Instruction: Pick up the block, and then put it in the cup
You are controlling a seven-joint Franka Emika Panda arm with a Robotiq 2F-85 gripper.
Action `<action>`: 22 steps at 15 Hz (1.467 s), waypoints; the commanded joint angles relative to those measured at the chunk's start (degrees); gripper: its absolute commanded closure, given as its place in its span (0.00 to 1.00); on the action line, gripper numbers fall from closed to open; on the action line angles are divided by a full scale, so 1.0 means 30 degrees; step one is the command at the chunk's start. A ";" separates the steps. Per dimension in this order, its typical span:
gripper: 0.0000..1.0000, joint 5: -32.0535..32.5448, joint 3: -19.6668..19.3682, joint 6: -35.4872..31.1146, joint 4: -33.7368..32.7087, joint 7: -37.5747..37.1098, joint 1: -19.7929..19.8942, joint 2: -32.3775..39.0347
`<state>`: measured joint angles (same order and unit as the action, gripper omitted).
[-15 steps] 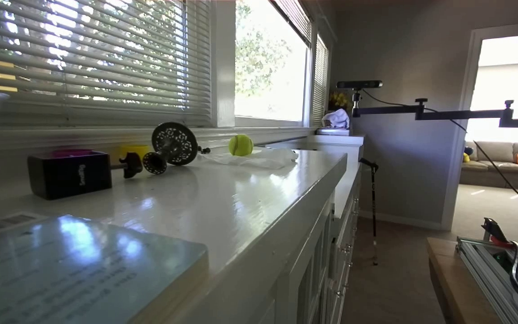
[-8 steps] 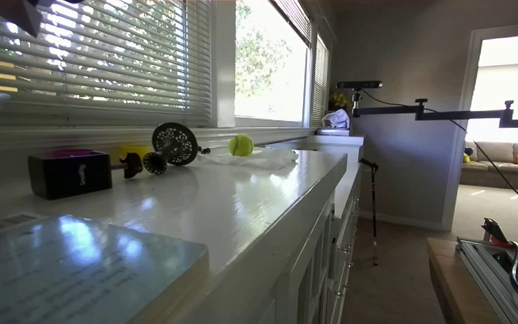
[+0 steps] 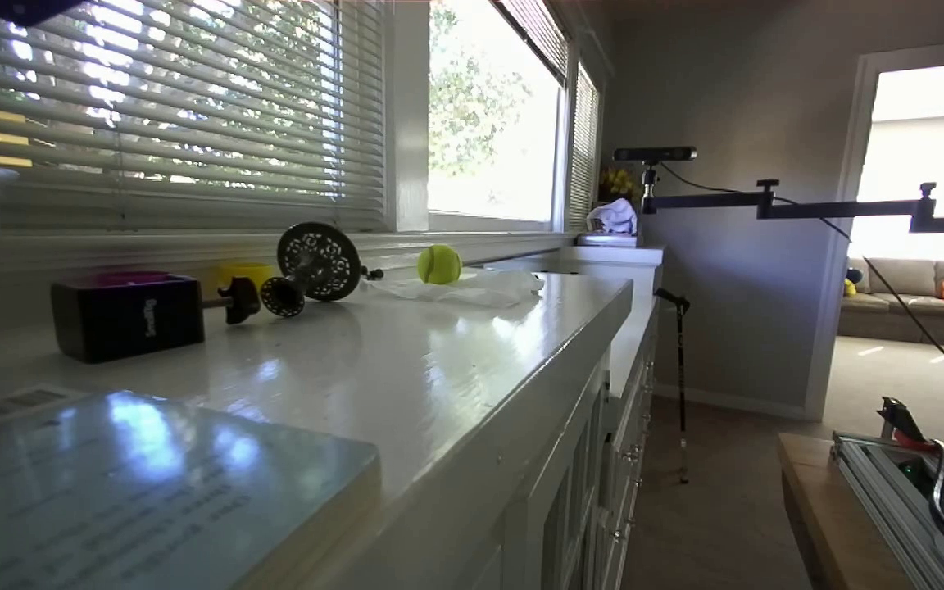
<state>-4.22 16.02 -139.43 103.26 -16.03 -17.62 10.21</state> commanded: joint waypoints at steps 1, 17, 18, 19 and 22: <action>0.94 0.0950 -0.0191 0.0105 -0.1267 -0.0470 -0.0586 0.0923; 0.14 0.0871 -0.0902 -0.0144 -0.2519 -0.0864 -0.0630 0.1277; 0.08 0.0620 -0.0970 -0.0089 -0.2352 -0.0882 -0.0447 0.0887; 0.01 0.0540 -0.1079 -0.0131 -0.2259 -0.1073 -0.0344 0.0667; 0.00 0.1732 -0.2148 0.1516 -0.1384 -0.2597 0.0026 -0.0805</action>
<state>-2.25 11.96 -139.13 96.32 -19.15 -18.51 12.52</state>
